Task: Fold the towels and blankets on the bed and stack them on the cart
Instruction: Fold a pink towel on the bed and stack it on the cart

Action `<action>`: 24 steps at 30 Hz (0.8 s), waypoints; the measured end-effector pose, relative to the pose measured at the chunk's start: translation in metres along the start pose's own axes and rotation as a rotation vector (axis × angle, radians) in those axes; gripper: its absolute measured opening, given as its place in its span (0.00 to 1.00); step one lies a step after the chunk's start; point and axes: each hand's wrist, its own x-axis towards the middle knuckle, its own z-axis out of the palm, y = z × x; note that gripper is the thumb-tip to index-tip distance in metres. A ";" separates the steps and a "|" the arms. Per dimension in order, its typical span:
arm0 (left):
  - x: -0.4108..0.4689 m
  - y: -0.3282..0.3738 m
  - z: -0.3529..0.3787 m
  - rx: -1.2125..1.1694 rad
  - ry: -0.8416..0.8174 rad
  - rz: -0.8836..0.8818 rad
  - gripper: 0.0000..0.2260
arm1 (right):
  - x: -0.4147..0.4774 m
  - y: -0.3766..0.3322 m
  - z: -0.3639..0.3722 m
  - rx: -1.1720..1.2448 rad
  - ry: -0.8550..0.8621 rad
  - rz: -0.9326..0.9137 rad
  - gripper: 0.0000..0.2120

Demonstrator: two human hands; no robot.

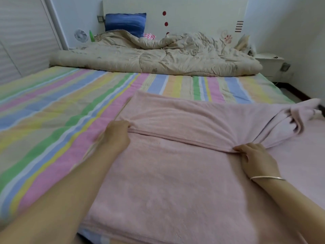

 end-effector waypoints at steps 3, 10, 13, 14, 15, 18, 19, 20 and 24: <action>-0.015 0.057 0.012 -0.094 -0.016 0.155 0.24 | 0.003 -0.001 -0.006 0.152 0.070 0.098 0.21; -0.046 0.157 0.036 -0.183 -0.245 0.410 0.23 | 0.013 0.041 -0.026 0.652 0.125 0.721 0.26; -0.048 0.187 0.048 -0.123 -0.312 0.437 0.22 | 0.018 0.064 -0.030 0.824 0.079 0.857 0.29; -0.047 0.191 0.049 -0.108 -0.306 0.433 0.22 | 0.020 0.061 -0.030 0.859 0.066 0.874 0.28; -0.045 0.201 0.052 -0.111 -0.299 0.437 0.22 | 0.022 0.060 -0.033 0.884 0.062 0.881 0.28; -0.039 0.255 0.071 -0.129 -0.308 0.522 0.23 | 0.039 0.084 -0.032 0.886 0.114 0.899 0.26; -0.038 0.271 0.076 -0.132 -0.310 0.553 0.23 | 0.045 0.094 -0.029 0.853 0.138 0.885 0.26; -0.035 0.293 0.084 -0.143 -0.307 0.589 0.23 | 0.053 0.110 -0.028 0.798 0.160 0.862 0.27; -0.031 0.360 0.103 -0.180 -0.336 0.681 0.24 | 0.091 0.165 -0.031 0.679 0.201 0.817 0.32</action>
